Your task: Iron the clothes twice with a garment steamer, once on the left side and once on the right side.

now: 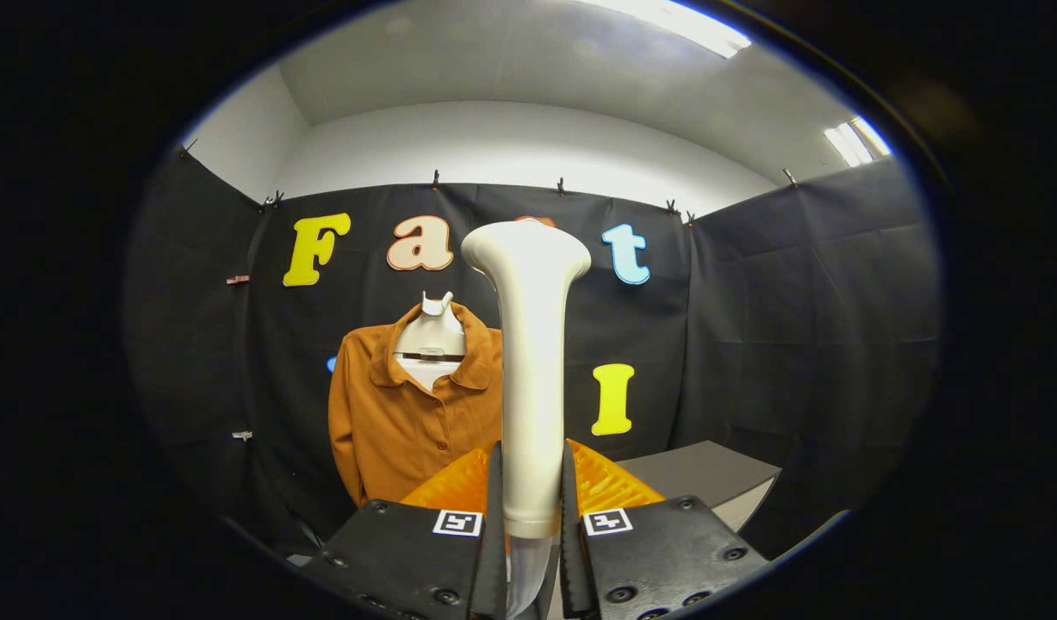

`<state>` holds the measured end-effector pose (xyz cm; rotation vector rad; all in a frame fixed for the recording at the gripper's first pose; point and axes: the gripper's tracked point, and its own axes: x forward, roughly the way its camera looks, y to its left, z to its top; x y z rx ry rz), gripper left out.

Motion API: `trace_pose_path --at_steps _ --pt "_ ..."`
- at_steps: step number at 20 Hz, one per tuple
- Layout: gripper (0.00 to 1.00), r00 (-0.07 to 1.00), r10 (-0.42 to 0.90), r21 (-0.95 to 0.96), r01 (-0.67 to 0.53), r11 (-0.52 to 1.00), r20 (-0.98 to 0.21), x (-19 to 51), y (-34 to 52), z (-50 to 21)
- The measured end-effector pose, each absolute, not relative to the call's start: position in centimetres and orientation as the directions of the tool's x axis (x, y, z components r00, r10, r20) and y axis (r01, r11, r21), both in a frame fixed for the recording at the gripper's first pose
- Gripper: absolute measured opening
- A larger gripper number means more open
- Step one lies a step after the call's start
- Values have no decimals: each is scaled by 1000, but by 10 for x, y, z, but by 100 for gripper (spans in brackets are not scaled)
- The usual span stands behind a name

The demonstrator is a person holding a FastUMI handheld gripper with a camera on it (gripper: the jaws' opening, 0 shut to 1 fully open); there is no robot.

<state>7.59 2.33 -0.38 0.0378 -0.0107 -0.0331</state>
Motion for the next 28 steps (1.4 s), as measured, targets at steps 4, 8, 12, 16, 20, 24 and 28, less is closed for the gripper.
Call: trace_pose_path --at_steps 4,8,12,16,20,24,28 --pt "28 999 -37 39 36 999 6 77 22 -5" --pt "28 999 -38 37 38 999 6 77 21 -4" --pt "28 999 -37 36 37 999 8 78 22 -3" --pt "28 999 -35 32 34 999 11 78 22 -1" --pt "28 999 -33 34 32 999 9 79 24 -1" --pt "28 999 -33 33 33 999 9 79 24 -2" --pt "28 999 -34 36 33 999 9 81 24 -2"
